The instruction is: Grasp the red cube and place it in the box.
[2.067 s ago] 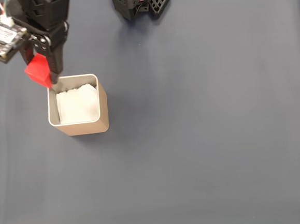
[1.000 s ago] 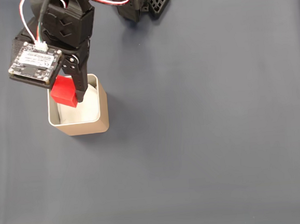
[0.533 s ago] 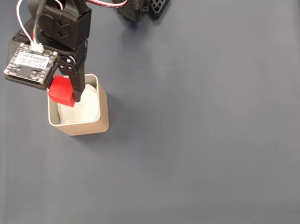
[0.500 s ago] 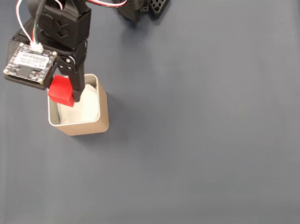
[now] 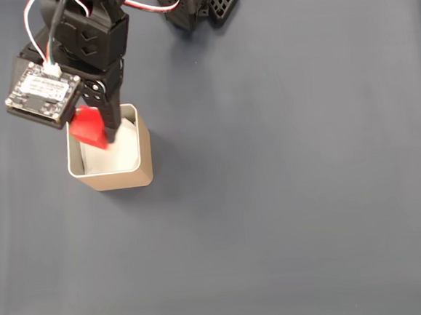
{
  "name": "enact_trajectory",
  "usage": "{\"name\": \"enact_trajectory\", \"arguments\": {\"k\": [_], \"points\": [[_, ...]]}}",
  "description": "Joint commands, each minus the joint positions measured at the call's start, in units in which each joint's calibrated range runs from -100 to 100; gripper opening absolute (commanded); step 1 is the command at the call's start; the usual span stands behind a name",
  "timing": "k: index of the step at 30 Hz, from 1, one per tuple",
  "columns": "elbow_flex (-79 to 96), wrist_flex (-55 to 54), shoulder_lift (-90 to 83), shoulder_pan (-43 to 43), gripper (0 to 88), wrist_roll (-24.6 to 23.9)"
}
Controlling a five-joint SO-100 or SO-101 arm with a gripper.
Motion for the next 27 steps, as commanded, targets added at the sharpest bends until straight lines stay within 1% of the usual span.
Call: {"name": "enact_trajectory", "arguments": {"k": [1,7,12,16,27], "points": [[-0.3,-1.0,-2.6,0.2,32.2,0.1],[0.3,-1.0,-3.0,0.4,46.7,0.3],[1.0,-1.0,-3.6,0.3,53.9,0.1],[1.7,-1.4,-4.0,0.4,56.7,0.1],[3.5,-3.0,-5.2,0.7,58.8,1.0]]}}
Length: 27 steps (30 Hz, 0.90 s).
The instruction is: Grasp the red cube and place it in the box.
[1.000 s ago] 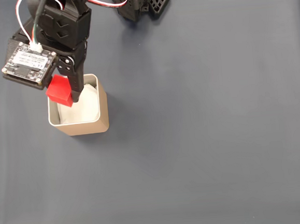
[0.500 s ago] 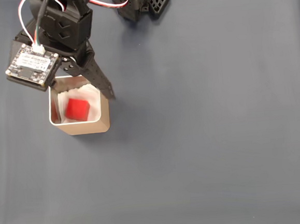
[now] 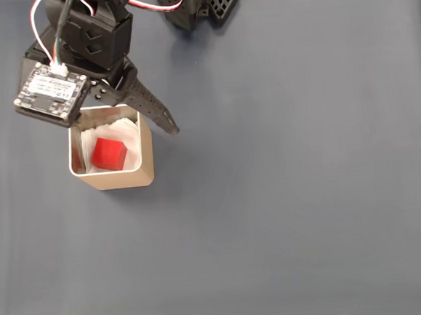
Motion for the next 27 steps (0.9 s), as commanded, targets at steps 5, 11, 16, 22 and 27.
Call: {"name": "enact_trajectory", "arguments": {"k": [5,11,16,22,27], "points": [[0.0,-2.1,-3.3,0.8,58.8,0.1],[0.0,-3.5,-3.8,0.8,49.2,-1.1],[0.1,-5.7,-4.4,0.2,30.3,-2.8],[0.1,-6.9,-6.0,-1.8,12.4,-3.7],[1.0,-6.9,-8.6,-4.5,1.5,-3.6]]}}
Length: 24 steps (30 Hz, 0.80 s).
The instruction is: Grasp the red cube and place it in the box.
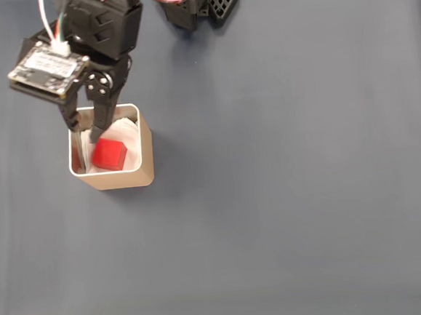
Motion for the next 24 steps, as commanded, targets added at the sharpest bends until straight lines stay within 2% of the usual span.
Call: {"name": "enact_trajectory", "arguments": {"k": [1,16,24], "points": [[0.1,-1.1,-3.6,-2.0,0.2,-0.2],[10.7,2.3,-19.1,-15.4,0.1,-2.0],[19.8,2.4,-26.9,-19.3,0.1,-1.7]]}}
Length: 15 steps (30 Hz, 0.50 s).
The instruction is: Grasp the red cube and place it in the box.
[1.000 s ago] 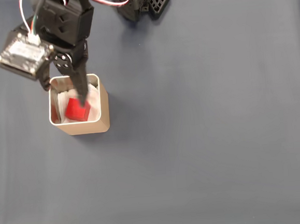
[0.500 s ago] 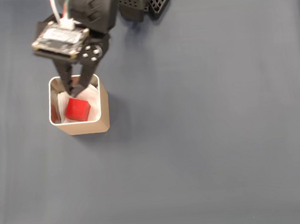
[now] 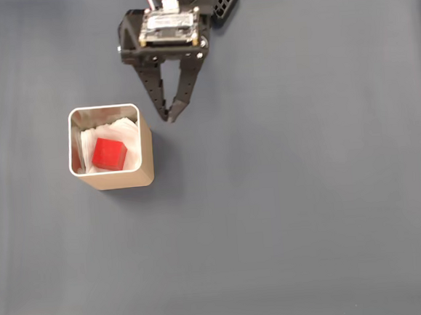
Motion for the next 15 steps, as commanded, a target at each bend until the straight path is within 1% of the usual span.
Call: {"name": "enact_trajectory", "arguments": {"k": [1,15], "points": [[2.1,0.0,-3.6,-1.2,0.1,0.0],[23.1,-0.4,-14.9,-1.3,0.1,0.9]]}}
